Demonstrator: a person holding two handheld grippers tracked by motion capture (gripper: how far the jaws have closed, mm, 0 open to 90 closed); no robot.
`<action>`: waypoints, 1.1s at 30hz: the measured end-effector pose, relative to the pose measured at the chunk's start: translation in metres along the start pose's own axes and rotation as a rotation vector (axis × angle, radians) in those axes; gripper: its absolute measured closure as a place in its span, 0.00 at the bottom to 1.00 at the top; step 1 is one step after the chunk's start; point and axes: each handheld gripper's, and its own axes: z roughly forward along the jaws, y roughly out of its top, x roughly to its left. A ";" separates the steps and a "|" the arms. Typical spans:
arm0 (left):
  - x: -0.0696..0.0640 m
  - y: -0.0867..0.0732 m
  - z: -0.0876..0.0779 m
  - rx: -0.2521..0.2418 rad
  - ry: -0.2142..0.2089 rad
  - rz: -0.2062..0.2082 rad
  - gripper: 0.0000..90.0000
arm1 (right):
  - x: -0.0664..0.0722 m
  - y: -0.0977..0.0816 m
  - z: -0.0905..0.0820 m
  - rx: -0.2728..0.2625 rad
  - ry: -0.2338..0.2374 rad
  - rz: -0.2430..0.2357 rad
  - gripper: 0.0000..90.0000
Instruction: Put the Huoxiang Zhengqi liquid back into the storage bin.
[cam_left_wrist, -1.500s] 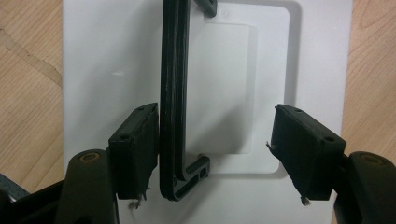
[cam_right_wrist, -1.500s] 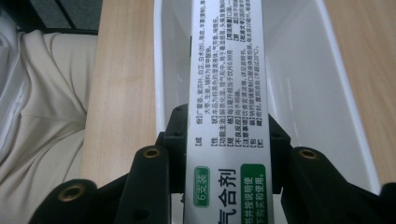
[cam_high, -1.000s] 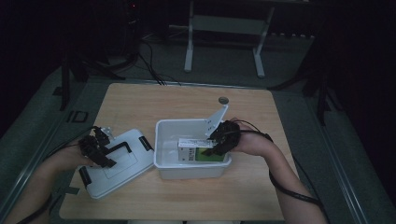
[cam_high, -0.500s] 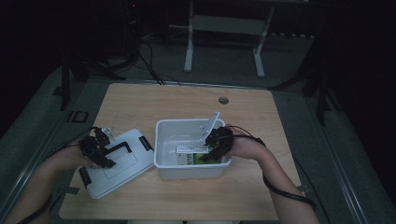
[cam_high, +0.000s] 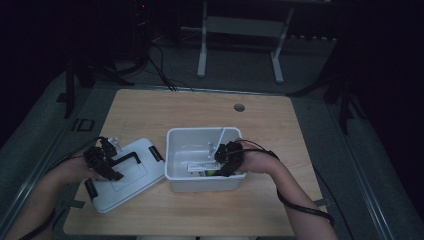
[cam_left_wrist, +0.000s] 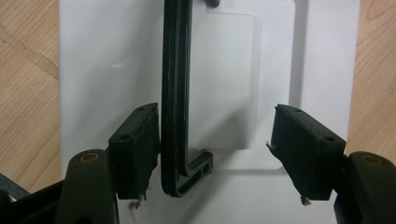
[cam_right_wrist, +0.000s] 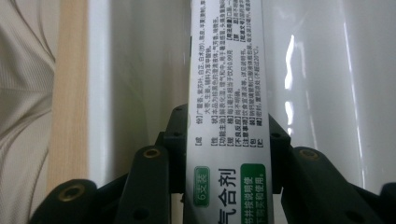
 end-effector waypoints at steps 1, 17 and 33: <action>0.000 0.000 0.000 0.000 -0.001 -0.001 0.37 | 0.000 0.000 0.000 0.000 -0.001 0.000 0.71; -0.002 0.001 -0.001 0.001 0.002 0.006 0.37 | -0.008 0.002 0.006 0.037 0.006 0.038 0.70; -0.003 0.003 -0.003 0.000 0.001 0.010 0.37 | -0.005 -0.005 -0.027 -0.101 -0.015 0.061 0.63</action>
